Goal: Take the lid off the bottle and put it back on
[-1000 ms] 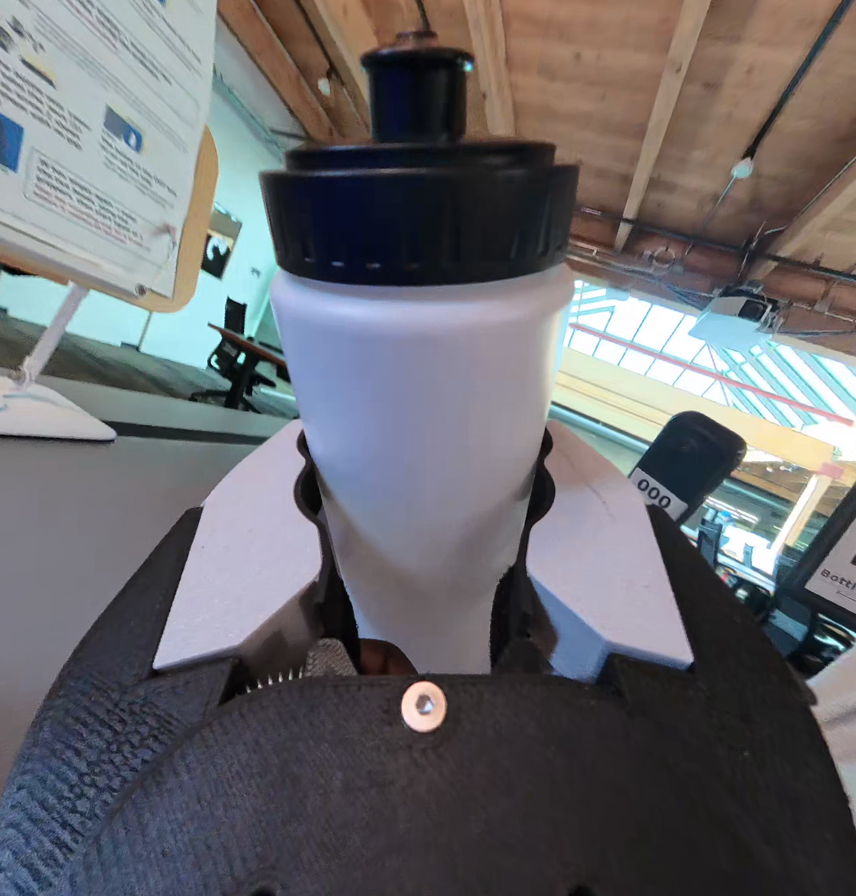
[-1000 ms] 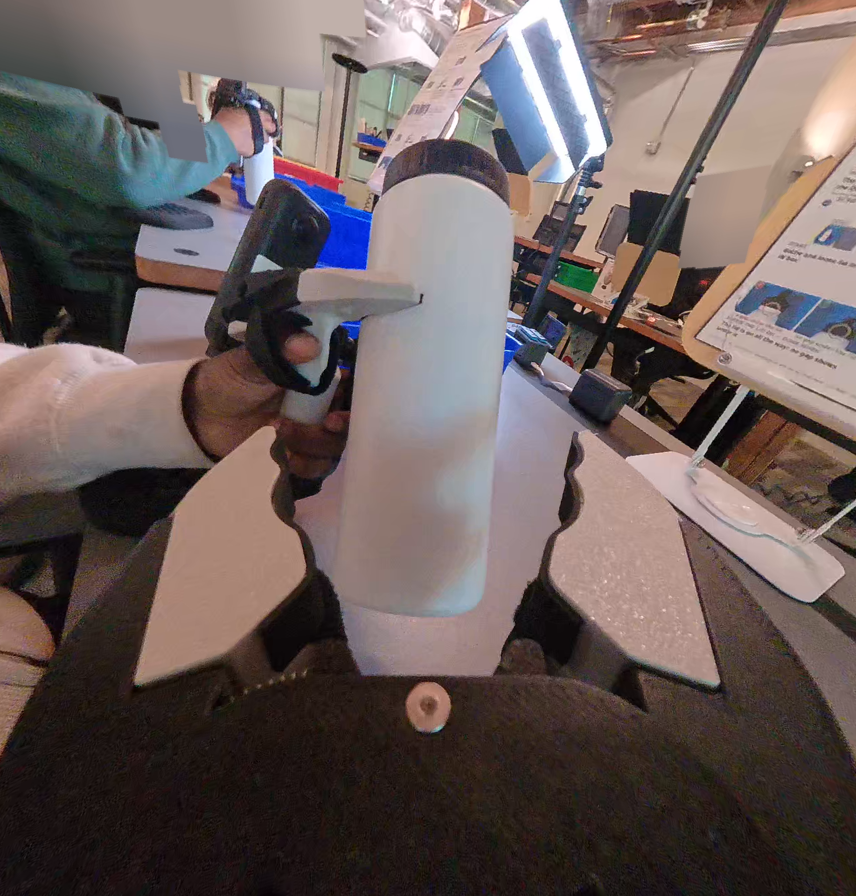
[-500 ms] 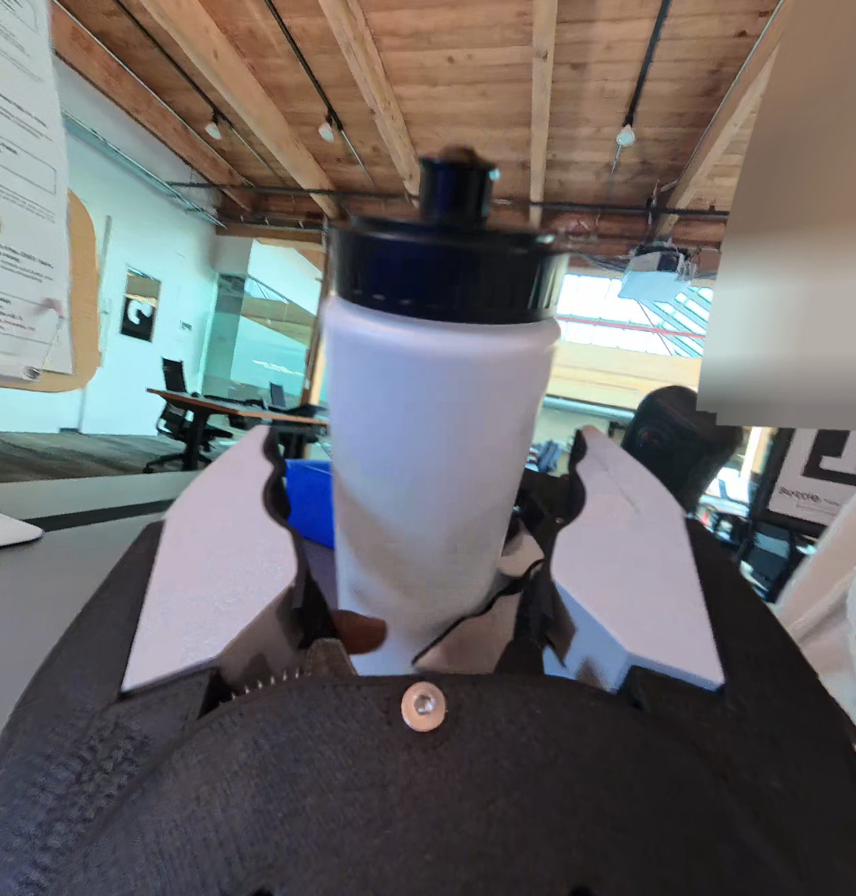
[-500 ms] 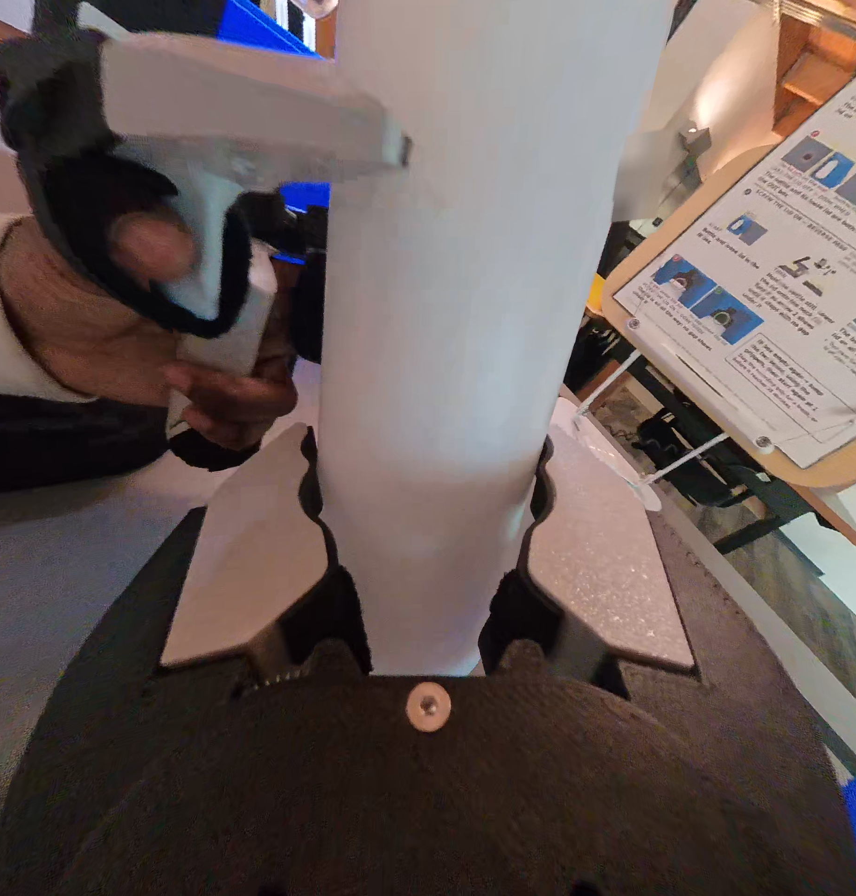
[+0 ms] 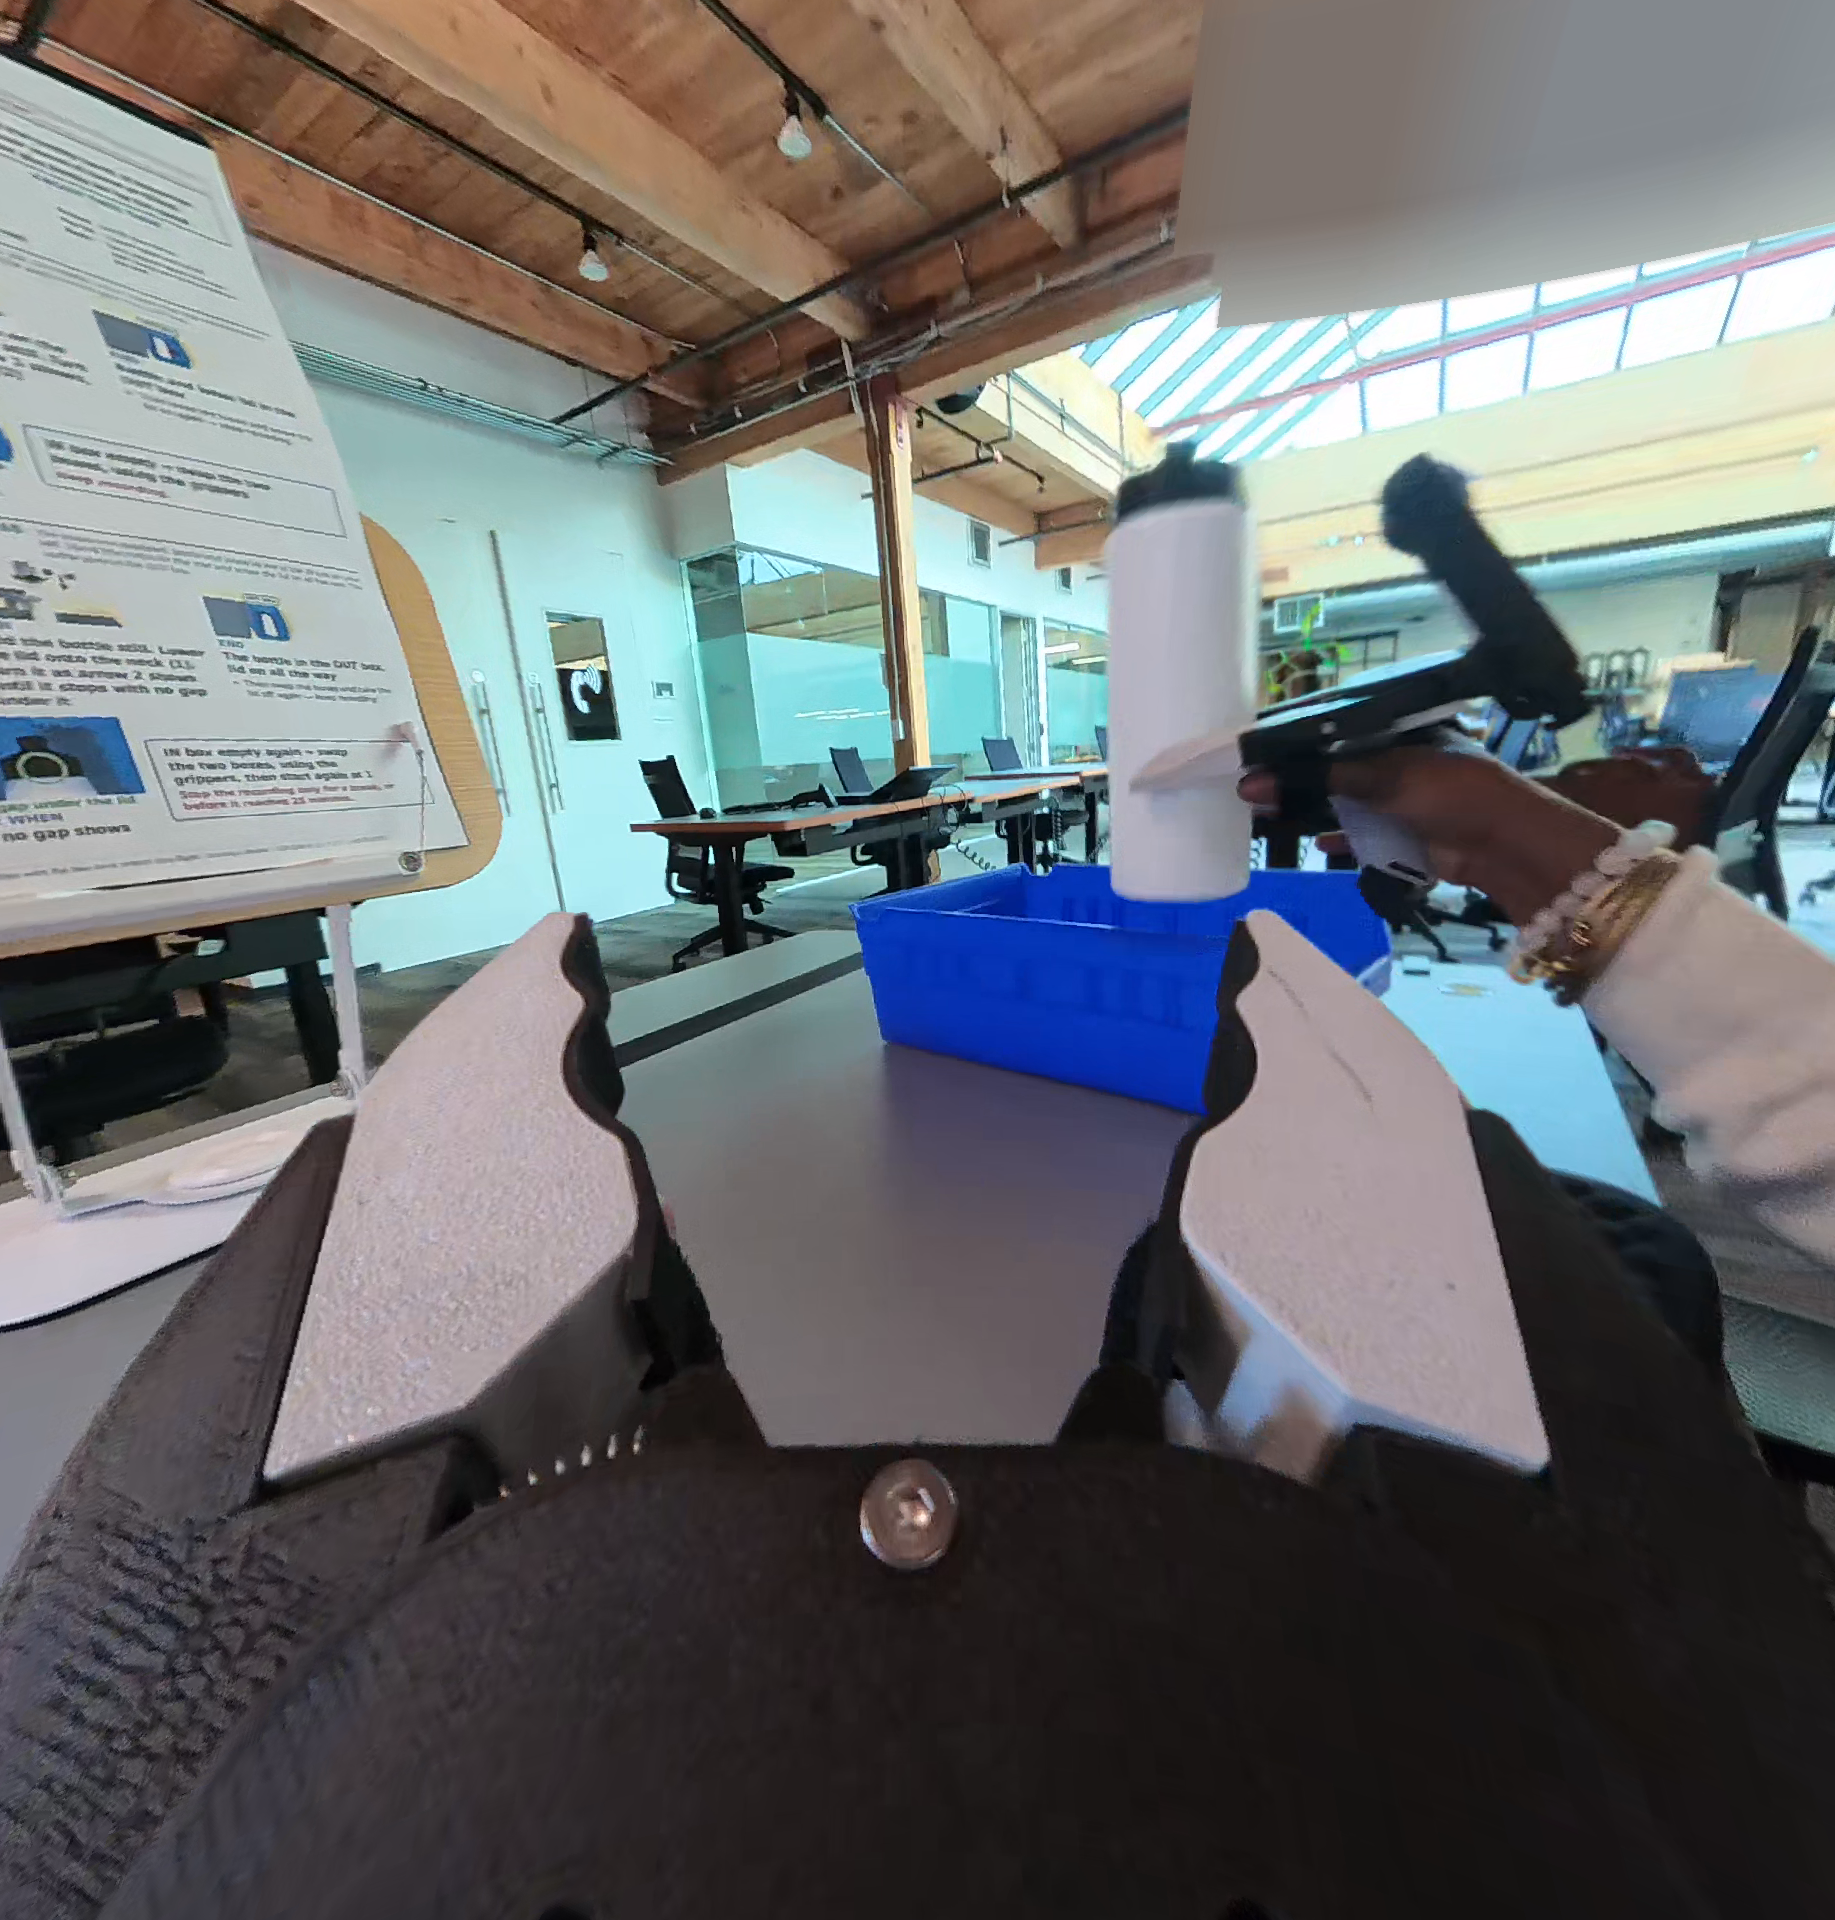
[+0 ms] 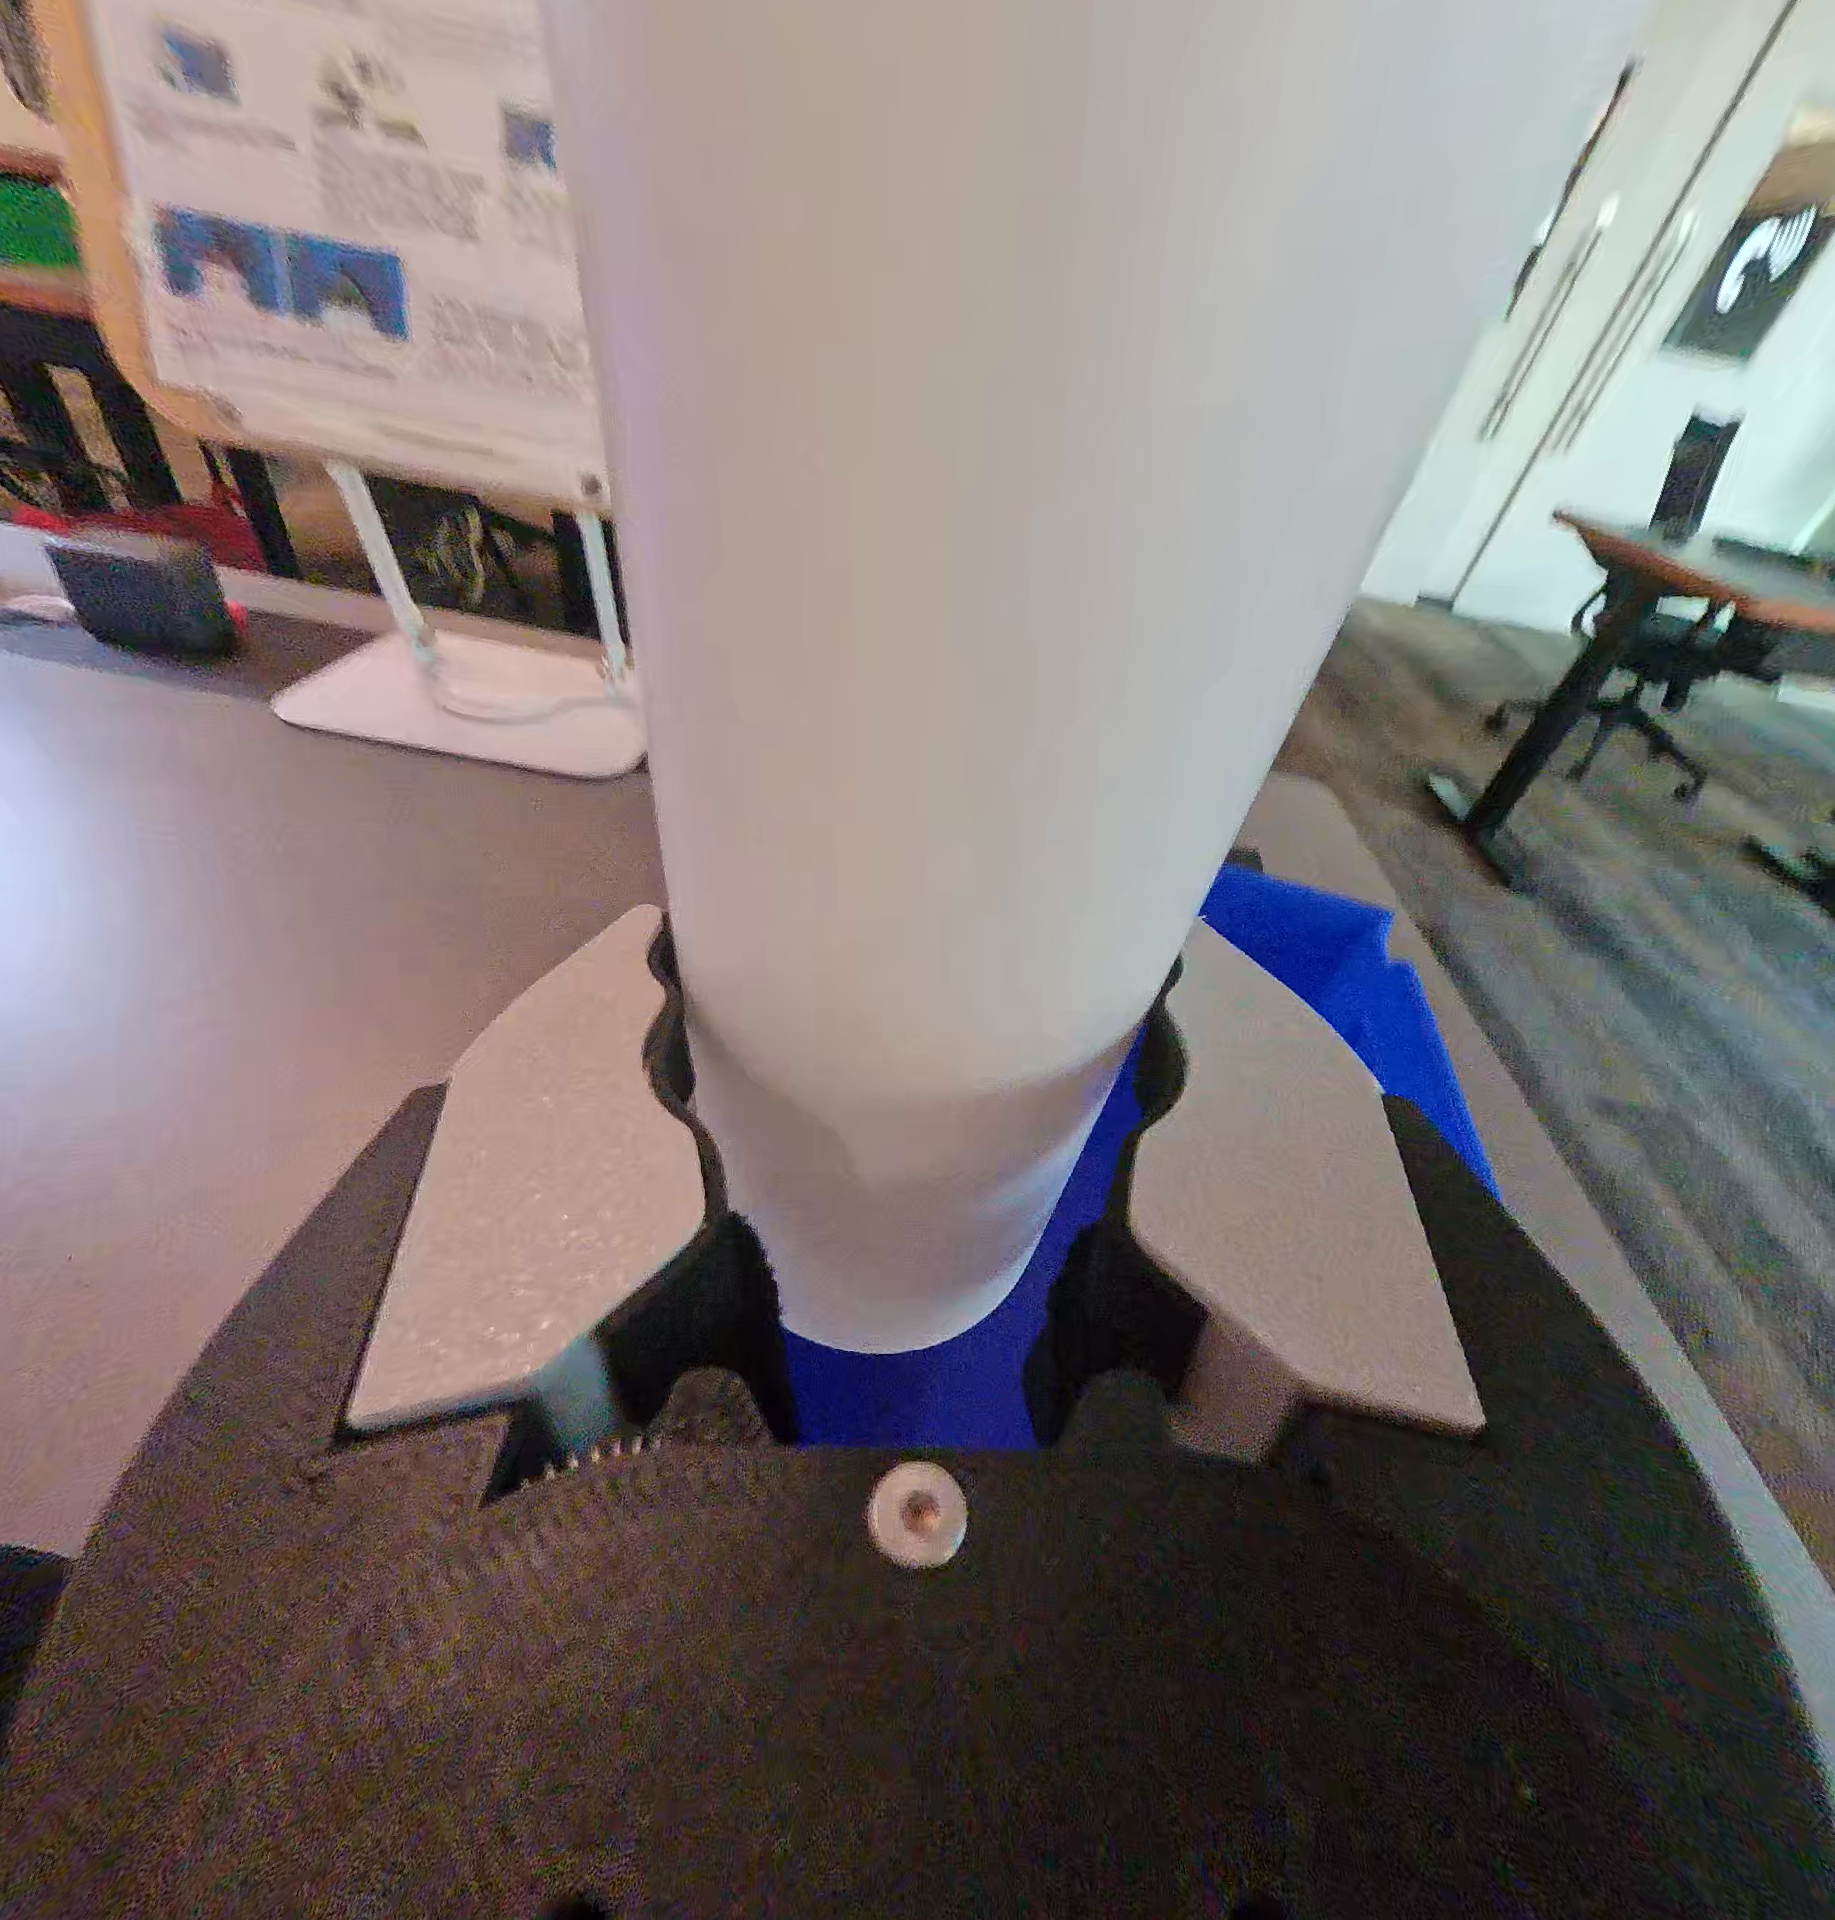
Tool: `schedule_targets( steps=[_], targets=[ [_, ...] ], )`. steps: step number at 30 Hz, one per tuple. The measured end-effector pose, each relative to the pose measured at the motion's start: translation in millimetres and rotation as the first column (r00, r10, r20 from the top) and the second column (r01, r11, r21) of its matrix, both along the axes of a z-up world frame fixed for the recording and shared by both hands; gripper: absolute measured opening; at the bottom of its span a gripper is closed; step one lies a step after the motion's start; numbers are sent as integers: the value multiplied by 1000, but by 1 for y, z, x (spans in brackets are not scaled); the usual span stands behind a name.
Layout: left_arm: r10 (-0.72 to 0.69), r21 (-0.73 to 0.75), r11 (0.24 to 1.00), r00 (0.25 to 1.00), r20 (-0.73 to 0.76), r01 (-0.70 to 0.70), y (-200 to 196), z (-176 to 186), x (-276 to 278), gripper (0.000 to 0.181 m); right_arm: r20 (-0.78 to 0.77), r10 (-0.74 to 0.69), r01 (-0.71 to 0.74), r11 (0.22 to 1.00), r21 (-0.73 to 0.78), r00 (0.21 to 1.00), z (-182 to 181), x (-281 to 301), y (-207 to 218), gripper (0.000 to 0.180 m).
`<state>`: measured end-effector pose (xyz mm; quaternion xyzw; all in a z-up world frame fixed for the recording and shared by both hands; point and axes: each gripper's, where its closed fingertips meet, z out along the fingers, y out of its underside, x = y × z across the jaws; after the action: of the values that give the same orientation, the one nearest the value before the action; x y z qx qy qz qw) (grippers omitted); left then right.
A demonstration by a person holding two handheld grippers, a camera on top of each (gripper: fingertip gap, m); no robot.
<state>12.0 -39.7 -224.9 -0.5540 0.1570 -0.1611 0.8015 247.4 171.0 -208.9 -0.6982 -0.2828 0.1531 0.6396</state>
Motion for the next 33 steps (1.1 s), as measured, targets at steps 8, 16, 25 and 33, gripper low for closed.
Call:
schedule_targets(
  steps=[8, 16, 25, 33],
  targets=[
    [-4, -16, 1000, 1000, -17, 4, 2, -4, 2, 109, 236, 40, 97, 834, -543, 971, -110, 30, 35, 84],
    [-2, -32, 999, 999, -45, 0, 4, -8, 4, 106, 301, 61, 157, 747, -646, 952, -149, 23, 51, 84],
    [68, -6, 998, 992, -102, -69, -1, -5, -2, 99, 201, -58, 132, 916, -379, 978, -104, 21, 53, 64],
    [529, -74, 826, 815, -237, -558, -70, 1, -98, 92, 78, 157, -159, 987, 22, 985, -50, 2, -51, 78]
  ],
)
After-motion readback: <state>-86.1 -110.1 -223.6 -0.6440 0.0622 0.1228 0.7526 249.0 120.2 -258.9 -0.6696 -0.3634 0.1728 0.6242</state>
